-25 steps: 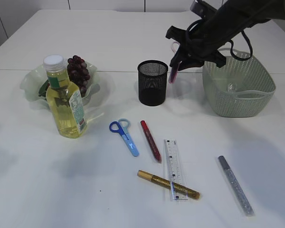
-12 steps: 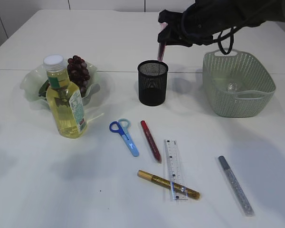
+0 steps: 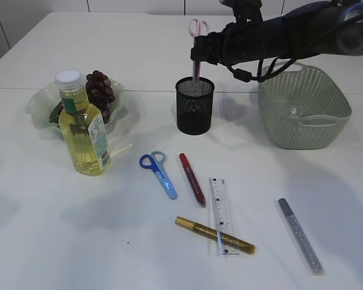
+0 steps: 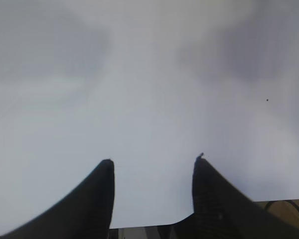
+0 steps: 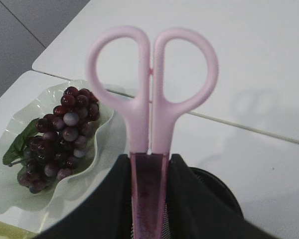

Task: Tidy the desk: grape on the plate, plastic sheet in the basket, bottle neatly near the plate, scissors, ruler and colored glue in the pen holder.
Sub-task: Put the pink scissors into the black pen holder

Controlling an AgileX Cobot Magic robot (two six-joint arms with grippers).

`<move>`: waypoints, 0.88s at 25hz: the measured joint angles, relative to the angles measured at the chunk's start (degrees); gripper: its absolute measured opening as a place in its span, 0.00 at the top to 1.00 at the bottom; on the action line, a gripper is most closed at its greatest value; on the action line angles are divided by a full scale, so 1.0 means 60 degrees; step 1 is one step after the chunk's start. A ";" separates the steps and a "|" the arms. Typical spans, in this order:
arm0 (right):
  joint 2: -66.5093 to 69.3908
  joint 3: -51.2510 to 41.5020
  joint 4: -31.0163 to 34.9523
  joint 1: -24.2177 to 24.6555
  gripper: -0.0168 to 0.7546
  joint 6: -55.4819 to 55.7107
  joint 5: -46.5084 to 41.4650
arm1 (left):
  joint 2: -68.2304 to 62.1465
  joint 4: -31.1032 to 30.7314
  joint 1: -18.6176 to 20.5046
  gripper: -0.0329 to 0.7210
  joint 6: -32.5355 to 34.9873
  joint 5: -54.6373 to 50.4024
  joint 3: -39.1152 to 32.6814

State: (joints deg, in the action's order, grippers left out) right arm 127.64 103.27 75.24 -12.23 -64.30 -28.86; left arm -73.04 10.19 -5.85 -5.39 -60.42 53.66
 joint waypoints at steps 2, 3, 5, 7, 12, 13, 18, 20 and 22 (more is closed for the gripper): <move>0.0026 0.0000 0.0464 0.0000 0.75 -0.0945 0.0060 | 0.0000 0.0000 0.0000 0.46 0.0000 -0.0024 0.0000; 0.0026 0.0000 0.0596 0.0000 0.75 -0.1394 0.0073 | 0.0000 0.0000 0.0000 0.46 0.0000 -0.0040 0.0000; 0.0026 0.0015 0.0815 0.0000 0.75 -0.2060 0.0117 | 0.0000 0.0000 0.0000 0.46 0.0000 -0.0040 0.0000; 0.0042 0.0015 0.0927 0.0000 0.75 -0.2504 0.0137 | 0.0000 0.0000 0.0000 0.46 0.0000 -0.0040 0.0000; 0.0311 0.0044 0.1034 0.0000 0.75 -0.2907 0.0119 | 0.0000 0.0000 0.0000 0.46 0.0000 -0.0040 0.0000; 0.0369 0.0044 0.1034 0.0000 0.75 -0.2911 0.0119 | 0.0000 0.0000 0.0000 0.46 0.0000 -0.0040 0.0000; 0.0627 0.0044 0.1056 0.0000 0.74 -0.3023 -0.0051 | 0.0000 0.0000 0.0000 0.46 0.0000 -0.0040 0.0000; 0.0669 0.0044 0.1056 0.0000 0.74 -0.3032 -0.0142 | 0.0000 0.0000 0.0000 0.46 0.0000 -0.0040 0.0000; 0.0669 0.0044 0.1056 0.0000 0.73 -0.3032 -0.0279 | 0.0000 0.0000 0.0000 0.46 0.0000 -0.0040 0.0000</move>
State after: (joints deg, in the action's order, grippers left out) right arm 131.66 103.54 81.58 -12.23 -82.49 -30.53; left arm -73.04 10.19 -5.85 -5.39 -60.66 53.66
